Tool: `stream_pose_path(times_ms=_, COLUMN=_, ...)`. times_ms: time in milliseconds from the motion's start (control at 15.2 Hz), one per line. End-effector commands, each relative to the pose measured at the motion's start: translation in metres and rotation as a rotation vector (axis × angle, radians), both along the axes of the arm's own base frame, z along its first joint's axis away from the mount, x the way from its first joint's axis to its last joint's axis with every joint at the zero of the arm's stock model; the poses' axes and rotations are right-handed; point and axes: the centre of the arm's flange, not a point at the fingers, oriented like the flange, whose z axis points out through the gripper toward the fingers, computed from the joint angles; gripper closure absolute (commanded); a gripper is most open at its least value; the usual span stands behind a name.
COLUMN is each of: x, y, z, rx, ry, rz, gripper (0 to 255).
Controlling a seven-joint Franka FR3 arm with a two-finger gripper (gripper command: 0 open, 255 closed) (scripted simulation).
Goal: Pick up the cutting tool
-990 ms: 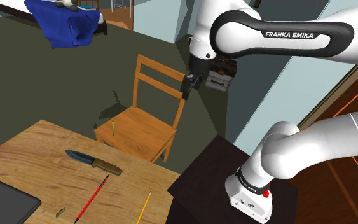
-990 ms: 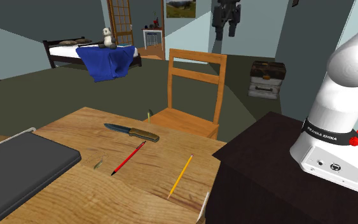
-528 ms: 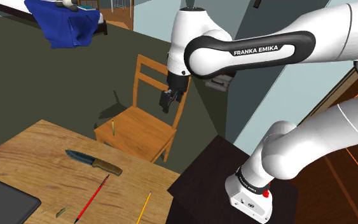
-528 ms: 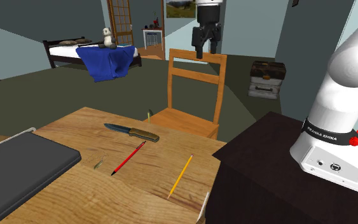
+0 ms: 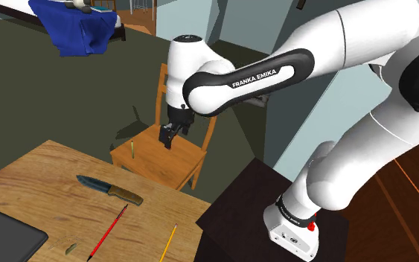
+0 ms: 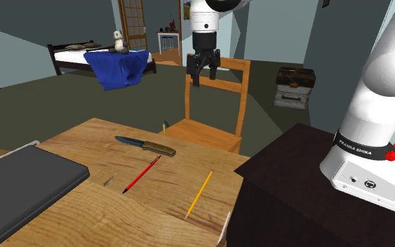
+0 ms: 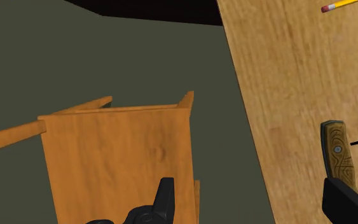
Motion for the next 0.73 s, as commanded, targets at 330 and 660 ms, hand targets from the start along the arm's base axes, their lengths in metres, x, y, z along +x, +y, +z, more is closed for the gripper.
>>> stream_pose_path(times_ms=330, x=0.035, y=0.061, z=-0.058, rx=0.015, ry=0.003, rz=0.011, gripper=0)
stream_pose_path(times_ms=660, x=0.06, y=0.105, z=-0.1, rx=0.025, ry=0.005, rz=0.019, gripper=0)
